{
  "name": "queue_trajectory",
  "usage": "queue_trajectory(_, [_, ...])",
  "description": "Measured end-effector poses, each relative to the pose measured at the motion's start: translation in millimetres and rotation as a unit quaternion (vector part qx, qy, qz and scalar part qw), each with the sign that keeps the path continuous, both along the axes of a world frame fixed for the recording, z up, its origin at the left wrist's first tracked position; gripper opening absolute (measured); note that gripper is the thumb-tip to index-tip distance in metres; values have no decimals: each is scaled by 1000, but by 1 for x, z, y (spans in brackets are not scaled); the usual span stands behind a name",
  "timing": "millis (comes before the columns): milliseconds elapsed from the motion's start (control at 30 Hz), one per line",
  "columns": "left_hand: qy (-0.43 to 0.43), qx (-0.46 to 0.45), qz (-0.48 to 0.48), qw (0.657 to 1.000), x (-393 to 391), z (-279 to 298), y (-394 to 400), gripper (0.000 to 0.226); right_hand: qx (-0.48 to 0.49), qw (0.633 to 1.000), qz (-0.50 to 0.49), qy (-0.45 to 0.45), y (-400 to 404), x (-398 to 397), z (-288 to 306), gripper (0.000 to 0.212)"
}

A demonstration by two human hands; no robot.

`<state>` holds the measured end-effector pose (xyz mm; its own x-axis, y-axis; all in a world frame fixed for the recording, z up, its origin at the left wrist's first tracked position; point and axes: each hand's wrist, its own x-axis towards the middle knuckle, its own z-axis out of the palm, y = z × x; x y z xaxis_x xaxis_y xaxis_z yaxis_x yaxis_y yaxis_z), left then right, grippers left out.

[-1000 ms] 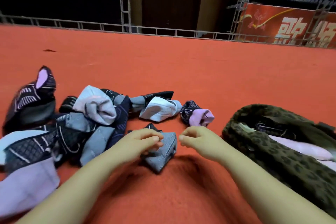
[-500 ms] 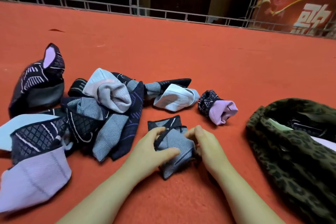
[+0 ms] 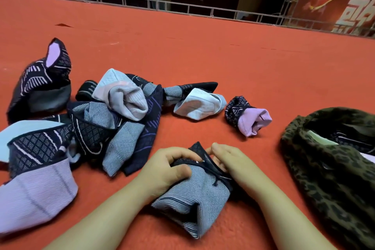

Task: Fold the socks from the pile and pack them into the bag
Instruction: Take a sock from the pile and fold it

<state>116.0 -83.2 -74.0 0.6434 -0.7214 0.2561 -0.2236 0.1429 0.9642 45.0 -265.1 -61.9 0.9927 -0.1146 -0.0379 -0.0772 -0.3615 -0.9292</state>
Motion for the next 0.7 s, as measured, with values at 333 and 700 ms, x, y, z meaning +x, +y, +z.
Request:
queue_trajectory(333, [-59, -1, 34, 998, 1, -9, -2, 53, 173, 982, -75, 25, 5, -2, -2, 35])
queue_trajectory(700, [-124, -14, 328, 936, 19, 2, 8, 50, 281, 925, -257, 0, -7, 4, -3, 28])
